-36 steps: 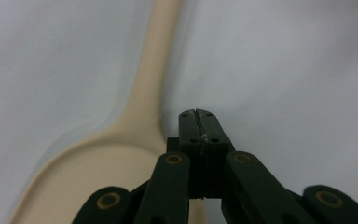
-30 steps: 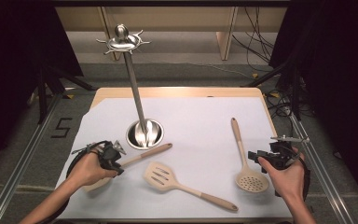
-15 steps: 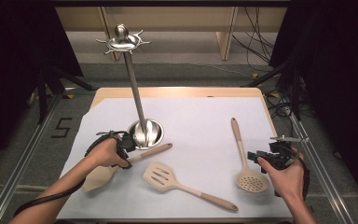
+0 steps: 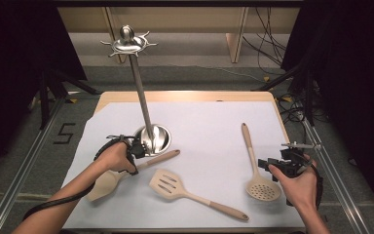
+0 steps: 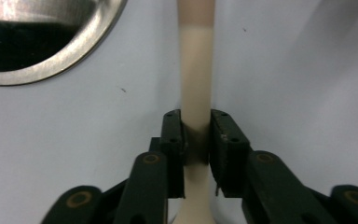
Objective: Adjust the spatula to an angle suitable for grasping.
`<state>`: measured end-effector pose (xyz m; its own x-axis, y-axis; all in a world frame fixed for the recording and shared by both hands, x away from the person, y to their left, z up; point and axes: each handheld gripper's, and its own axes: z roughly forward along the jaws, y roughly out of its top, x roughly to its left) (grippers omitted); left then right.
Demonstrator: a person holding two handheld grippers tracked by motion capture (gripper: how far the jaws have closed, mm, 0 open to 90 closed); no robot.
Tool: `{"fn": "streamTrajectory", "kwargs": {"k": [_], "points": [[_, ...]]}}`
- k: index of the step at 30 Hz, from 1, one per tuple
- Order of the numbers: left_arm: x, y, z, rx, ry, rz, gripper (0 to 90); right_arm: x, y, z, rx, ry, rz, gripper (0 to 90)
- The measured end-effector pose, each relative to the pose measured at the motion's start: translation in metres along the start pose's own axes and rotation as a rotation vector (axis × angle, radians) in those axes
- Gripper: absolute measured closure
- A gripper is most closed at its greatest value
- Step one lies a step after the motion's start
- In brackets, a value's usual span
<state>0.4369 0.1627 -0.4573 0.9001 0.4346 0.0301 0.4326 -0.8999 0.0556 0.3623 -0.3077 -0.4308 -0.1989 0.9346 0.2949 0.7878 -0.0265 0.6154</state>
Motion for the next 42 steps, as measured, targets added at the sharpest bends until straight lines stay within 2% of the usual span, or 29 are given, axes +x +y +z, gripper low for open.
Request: {"fn": "streamTrajectory", "kwargs": {"k": [1, 2, 3, 4, 5, 6, 10, 11, 12, 14, 16, 17, 18, 20, 21, 23, 24, 25, 27, 28, 30, 33, 36, 38, 39, 41, 42], "points": [[0.001, -0.001, 0.000, -0.005, -0.002, -0.002, 77.1, -0.001, 0.000, 0.000, -0.003, 0.007, -0.013, 54.2], [0.001, -0.002, 0.000, -0.012, -0.005, -0.008, 77.2, -0.001, -0.001, 0.000, -0.002, 0.004, -0.010, 54.2], [0.001, -0.003, 0.000, -0.020, -0.004, -0.017, 77.3, 0.000, -0.001, -0.002, 0.003, 0.022, -0.001, 54.1], [0.000, -0.003, 0.000, -0.025, 0.000, -0.022, 77.4, -0.003, -0.002, 0.000, -0.009, -0.001, -0.030, 54.2], [0.000, -0.004, -0.001, -0.031, 0.007, -0.024, 77.5, 0.001, -0.001, -0.003, 0.015, 0.017, 0.022, 54.1], [-0.001, -0.005, -0.002, -0.039, 0.013, -0.027, 77.6, 0.001, -0.001, -0.002, 0.015, 0.012, 0.021, 54.1], [-0.004, -0.011, -0.009, -0.097, 0.034, -0.051, 77.8, 0.001, -0.001, -0.002, 0.014, 0.003, 0.023, 54.2], [-0.005, -0.013, -0.011, -0.114, 0.038, -0.055, 77.8, -0.002, -0.002, 0.000, -0.006, 0.006, -0.010, 54.1], [-0.006, -0.015, -0.014, -0.122, 0.039, -0.064, 77.8, -0.002, -0.003, 0.000, -0.002, 0.007, -0.023, 54.1], [-0.009, -0.020, -0.017, -0.163, 0.042, -0.101, 77.8, -0.002, -0.003, 0.000, -0.003, 0.006, -0.024, 54.2], [-0.010, -0.024, -0.021, -0.193, 0.044, -0.109, 77.8, -0.001, -0.002, 0.000, 0.000, -0.011, -0.016, 54.1], [-0.012, -0.025, -0.022, -0.217, 0.044, -0.130, 77.8, -0.001, -0.002, 0.000, 0.008, 0.000, -0.006, 54.0], [-0.013, -0.027, -0.024, -0.227, 0.042, -0.133, 77.8, 0.001, -0.002, 0.000, 0.016, -0.008, 0.016, 54.0], [-0.014, -0.031, -0.028, -0.250, 0.050, -0.140, 77.8, 0.003, -0.001, 0.000, 0.020, -0.002, 0.026, 54.0], [-0.014, -0.033, -0.031, -0.259, 0.055, -0.143, 77.8, 0.001, -0.001, 0.001, -0.001, -0.003, -0.008, 54.1], [-0.015, -0.038, -0.035, -0.293, 0.067, -0.148, 77.8, 0.001, -0.001, 0.001, 0.000, -0.003, -0.006, 54.0], [-0.015, -0.040, -0.037, -0.306, 0.067, -0.159, 77.8, 0.001, -0.001, 0.001, 0.001, -0.002, -0.006, 54.1], [-0.016, -0.042, -0.039, -0.328, 0.062, -0.177, 77.8, 0.003, -0.002, 0.000, 0.017, -0.003, 0.022, 54.0], [-0.017, -0.047, -0.042, -0.364, 0.060, -0.200, 77.8, 0.003, -0.002, -0.001, 0.023, 0.009, 0.024, 54.0], [-0.017, -0.049, -0.043, -0.380, 0.062, -0.198, 77.8, 0.003, -0.002, -0.001, 0.023, 0.009, 0.024, 54.0], [-0.019, -0.053, -0.046, -0.406, 0.075, -0.205, 77.8, 0.001, -0.002, 0.001, 0.004, 0.008, -0.012, 54.0], [-0.020, -0.058, -0.049, -0.436, 0.097, -0.192, 77.8, 0.001, -0.002, 0.001, 0.003, 0.003, -0.015, 54.0], [-0.022, -0.062, -0.053, -0.475, 0.125, -0.202, 77.8, 0.001, -0.002, 0.001, 0.001, 0.003, -0.009, 54.0], [-0.024, -0.065, -0.054, -0.503, 0.137, -0.215, 77.9, -0.005, -0.002, 0.002, -0.013, -0.011, -0.082, 54.0], [-0.024, -0.067, -0.056, -0.510, 0.143, -0.217, 77.9, -0.004, -0.002, 0.001, -0.010, -0.002, -0.061, 54.0], [-0.027, -0.070, -0.057, -0.551, 0.152, -0.235, 77.9, -0.004, -0.002, 0.001, -0.011, -0.002, -0.060, 54.0], [-0.028, -0.072, -0.059, -0.556, 0.154, -0.233, 77.9, -0.005, -0.002, 0.002, -0.011, -0.014, -0.078, 54.0]]}}
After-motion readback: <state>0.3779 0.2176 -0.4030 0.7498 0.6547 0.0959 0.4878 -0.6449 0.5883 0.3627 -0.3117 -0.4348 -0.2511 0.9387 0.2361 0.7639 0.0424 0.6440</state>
